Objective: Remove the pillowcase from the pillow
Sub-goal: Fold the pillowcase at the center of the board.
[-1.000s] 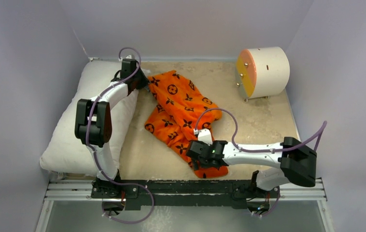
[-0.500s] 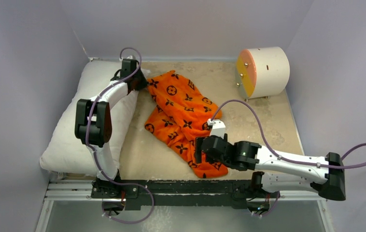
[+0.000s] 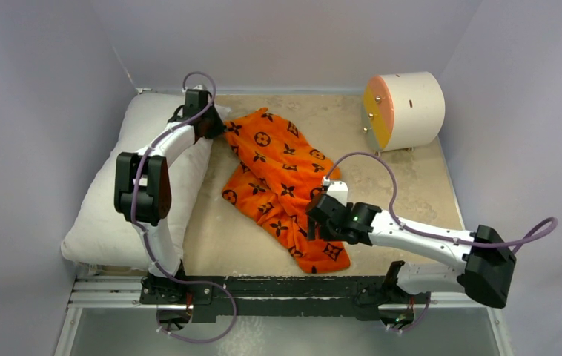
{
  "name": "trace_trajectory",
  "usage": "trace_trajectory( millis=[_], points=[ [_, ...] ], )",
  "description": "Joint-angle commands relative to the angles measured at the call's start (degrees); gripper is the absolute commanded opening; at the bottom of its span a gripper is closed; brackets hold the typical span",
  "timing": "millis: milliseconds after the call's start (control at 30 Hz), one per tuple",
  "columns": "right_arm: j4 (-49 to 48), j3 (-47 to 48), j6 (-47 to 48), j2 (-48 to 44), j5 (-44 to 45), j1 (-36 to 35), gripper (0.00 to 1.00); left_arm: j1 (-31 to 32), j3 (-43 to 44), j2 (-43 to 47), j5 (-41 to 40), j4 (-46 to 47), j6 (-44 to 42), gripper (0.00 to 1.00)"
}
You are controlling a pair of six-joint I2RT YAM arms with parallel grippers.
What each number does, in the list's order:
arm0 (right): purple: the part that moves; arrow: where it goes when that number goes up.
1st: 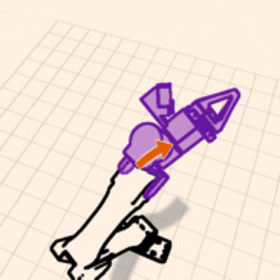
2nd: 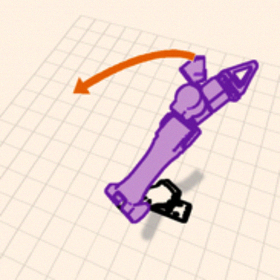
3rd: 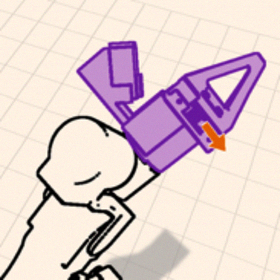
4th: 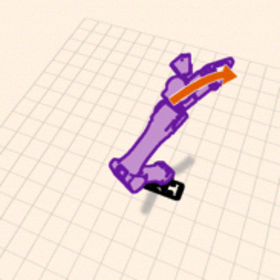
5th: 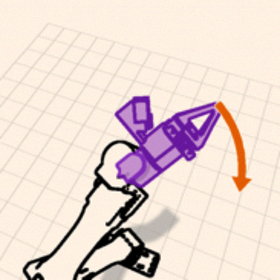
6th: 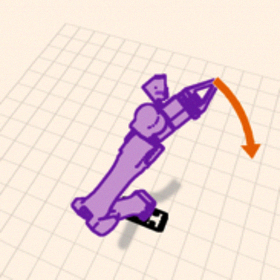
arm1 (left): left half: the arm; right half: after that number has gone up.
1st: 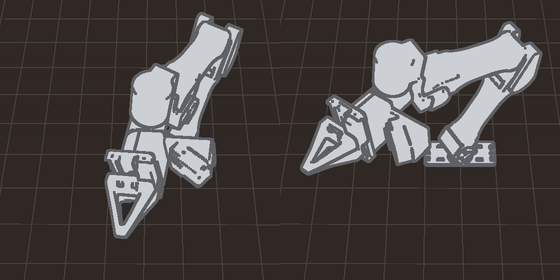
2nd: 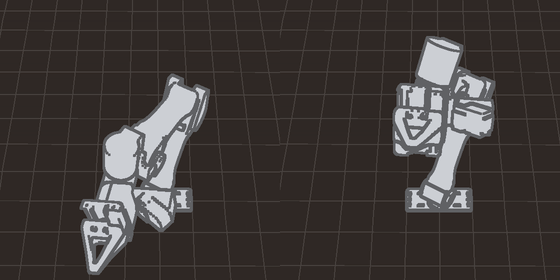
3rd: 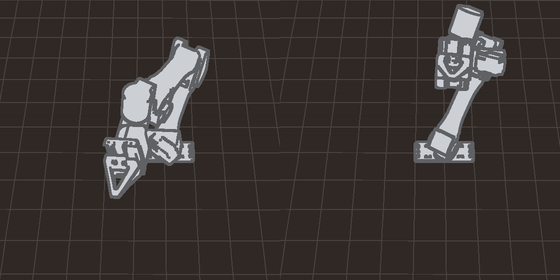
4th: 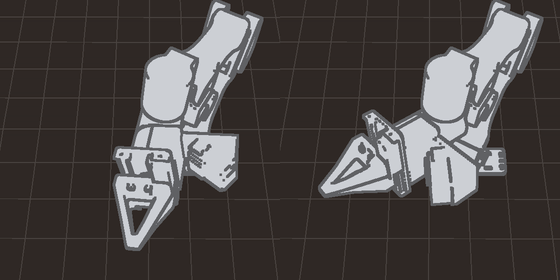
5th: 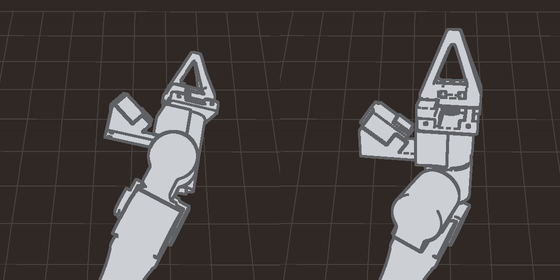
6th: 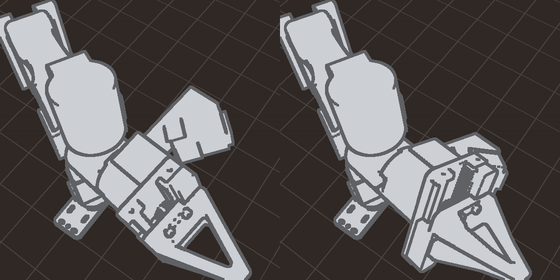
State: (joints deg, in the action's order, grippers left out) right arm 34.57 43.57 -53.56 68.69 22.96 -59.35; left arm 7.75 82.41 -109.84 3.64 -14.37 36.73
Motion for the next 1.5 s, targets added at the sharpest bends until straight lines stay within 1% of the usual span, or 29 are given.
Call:
trace_trajectory(
  millis=[0,167,433,767,867,967,1067,1200,1400,1467],
  points=[
    [-1.19,0.15,1.33,3.41,-1.48,0.11,0.81,-1.02,2.58,2.28,0.01,0.85,-1.56,0.0],
    [-2.99,-0.87,1.11,6.51,-2.2,0.11,0.81,-1.24,2.49,2.27,0.31,0.34,-1.82,0.0],
    [-2.84,1.37,1.33,10.86,1.46,0.12,0.8,-1.75,2.57,2.68,0.58,-0.37,-2.13,0.0],
    [-3.53,3.86,2.72,15.51,2.07,0.13,0.81,-2.47,2.93,2.36,0.67,-1.01,-2.06,0.0],
    [-4.1,6.45,4.62,17.23,6.02,-0.15,0.8,-2.61,3.02,2.36,0.67,-1.22,-2.17,0.0],
    [-2.45,9.22,5.39,17.67,9.7,-1.45,0.8,-2.72,3.02,2.36,0.65,-1.4,-2.27,0.0],
    [-2.39,10.84,7.49,18.47,11.41,-1.54,0.8,-2.82,3.1,2.23,0.58,-1.28,-2.28,0.0],
    [-1.08,12.84,8.81,22.04,14.11,-1.65,0.8,-2.97,3.39,2.04,0.67,-1.61,-2.28,0.0],
    [-0.7,13.03,9.0,24.32,13.7,-1.81,0.73,-3.34,3.55,1.76,0.8,-2.12,-2.76,0.0],
    [-0.62,12.91,8.55,24.87,13.69,-1.81,0.67,-3.43,3.61,1.76,0.77,-2.11,-2.72,0.0]
  ],
)
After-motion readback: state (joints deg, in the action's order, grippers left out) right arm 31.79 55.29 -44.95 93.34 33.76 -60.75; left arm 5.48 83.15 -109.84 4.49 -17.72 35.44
